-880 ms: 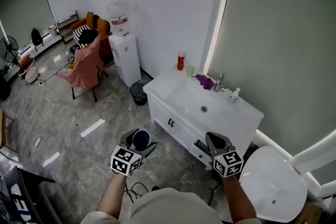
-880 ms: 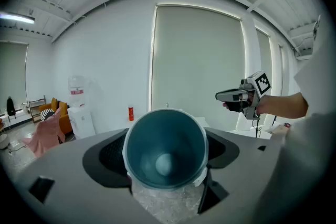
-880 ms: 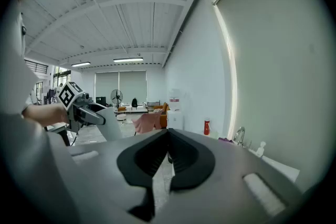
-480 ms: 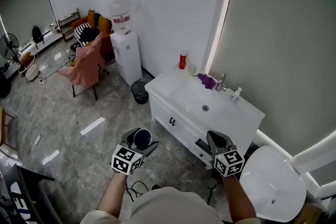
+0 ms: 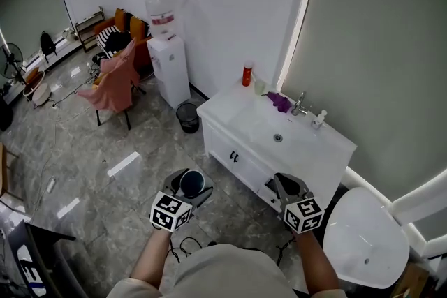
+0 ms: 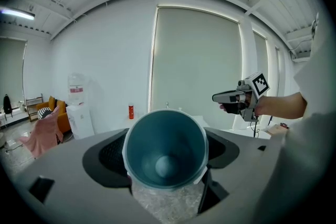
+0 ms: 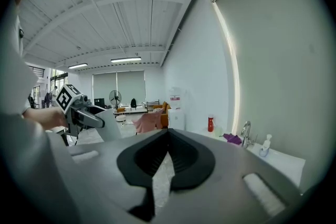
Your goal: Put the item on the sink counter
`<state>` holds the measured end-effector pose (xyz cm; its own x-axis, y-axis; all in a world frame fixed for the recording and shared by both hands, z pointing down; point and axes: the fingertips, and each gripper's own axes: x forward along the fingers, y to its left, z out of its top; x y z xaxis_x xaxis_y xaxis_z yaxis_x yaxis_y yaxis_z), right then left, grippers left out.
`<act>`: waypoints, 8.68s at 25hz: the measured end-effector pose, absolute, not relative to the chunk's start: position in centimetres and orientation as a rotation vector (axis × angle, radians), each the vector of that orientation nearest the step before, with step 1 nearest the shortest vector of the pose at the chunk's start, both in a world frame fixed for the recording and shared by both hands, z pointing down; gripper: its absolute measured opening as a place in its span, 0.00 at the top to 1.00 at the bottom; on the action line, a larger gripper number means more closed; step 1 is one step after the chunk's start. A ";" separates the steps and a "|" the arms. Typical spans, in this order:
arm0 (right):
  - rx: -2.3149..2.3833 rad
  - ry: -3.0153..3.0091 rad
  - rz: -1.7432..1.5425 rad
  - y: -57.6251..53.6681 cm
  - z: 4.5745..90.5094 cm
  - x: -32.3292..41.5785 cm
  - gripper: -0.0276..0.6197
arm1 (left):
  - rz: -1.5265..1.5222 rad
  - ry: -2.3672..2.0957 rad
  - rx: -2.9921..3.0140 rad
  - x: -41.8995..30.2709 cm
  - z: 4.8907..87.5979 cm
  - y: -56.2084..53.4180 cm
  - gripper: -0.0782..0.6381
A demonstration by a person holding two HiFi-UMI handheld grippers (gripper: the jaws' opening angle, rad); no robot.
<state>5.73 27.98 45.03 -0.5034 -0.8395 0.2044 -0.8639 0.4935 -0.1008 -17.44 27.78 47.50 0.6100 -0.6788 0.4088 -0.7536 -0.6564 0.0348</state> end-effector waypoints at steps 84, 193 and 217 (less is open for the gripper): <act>1.460 -2.463 0.553 -16.6 55.1 3.8 0.94 | 0.710 -0.983 2.571 -16.4 54.3 -20.1 0.34; 1.793 -2.170 0.583 -27.5 58.4 5.3 0.94 | 0.820 -0.554 2.828 -5.1 62.2 -39.2 0.28; 1.734 -2.311 0.440 -21.7 50.7 7.0 0.94 | 0.645 -0.996 2.801 -11.3 50.3 -30.5 0.72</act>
<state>7.01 -21.65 50.65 -0.2804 -0.8944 0.3484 -0.9599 0.2593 -0.1066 -11.30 -30.50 50.35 0.6964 -0.5802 0.4223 -0.6224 -0.7813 -0.0470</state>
